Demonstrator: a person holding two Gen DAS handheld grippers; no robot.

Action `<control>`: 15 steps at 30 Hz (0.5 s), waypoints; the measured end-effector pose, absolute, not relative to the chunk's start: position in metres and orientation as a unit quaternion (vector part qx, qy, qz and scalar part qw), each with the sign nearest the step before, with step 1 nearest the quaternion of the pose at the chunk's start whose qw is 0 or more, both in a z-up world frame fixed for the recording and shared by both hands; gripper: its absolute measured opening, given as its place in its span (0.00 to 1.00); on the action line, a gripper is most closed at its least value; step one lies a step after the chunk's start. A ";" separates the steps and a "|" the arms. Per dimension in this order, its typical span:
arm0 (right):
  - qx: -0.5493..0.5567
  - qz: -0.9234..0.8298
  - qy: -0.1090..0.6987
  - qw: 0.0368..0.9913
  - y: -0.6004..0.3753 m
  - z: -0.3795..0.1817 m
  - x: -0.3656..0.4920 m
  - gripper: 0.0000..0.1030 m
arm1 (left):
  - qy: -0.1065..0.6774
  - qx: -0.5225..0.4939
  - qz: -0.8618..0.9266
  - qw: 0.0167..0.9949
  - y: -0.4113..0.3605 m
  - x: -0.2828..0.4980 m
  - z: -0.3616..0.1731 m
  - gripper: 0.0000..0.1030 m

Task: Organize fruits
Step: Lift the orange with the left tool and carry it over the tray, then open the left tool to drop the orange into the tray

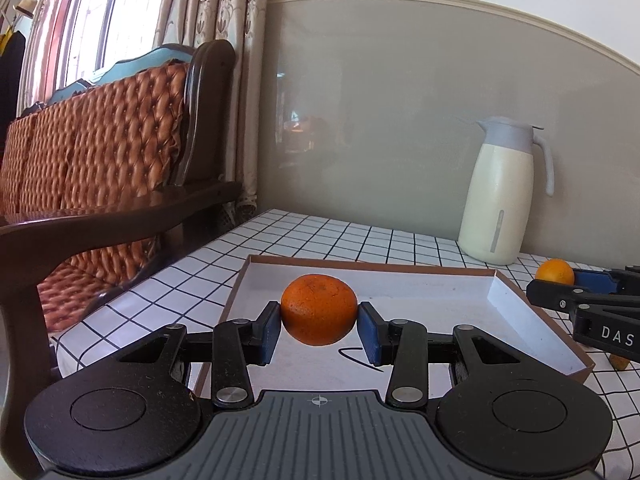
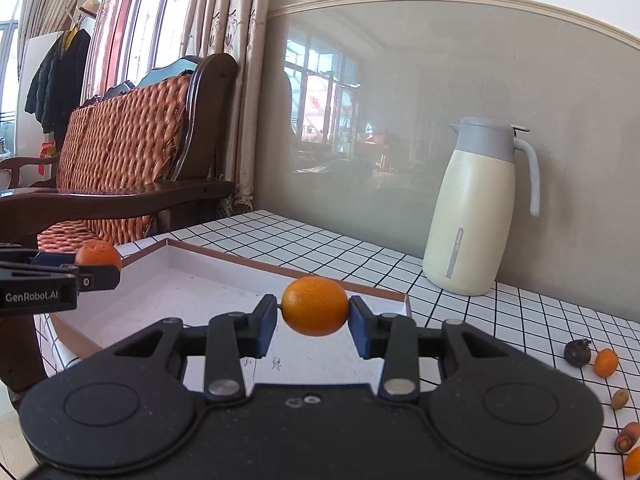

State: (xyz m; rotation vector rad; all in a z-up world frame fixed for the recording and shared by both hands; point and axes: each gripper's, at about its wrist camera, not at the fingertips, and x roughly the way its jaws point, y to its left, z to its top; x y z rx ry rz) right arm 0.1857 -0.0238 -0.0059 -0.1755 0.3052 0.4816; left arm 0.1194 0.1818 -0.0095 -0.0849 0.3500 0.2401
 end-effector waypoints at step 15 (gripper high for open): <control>-0.066 0.222 0.197 0.953 -0.016 -0.012 0.242 0.29 | 0.187 -0.059 0.137 0.971 0.212 0.154 -0.012 0.41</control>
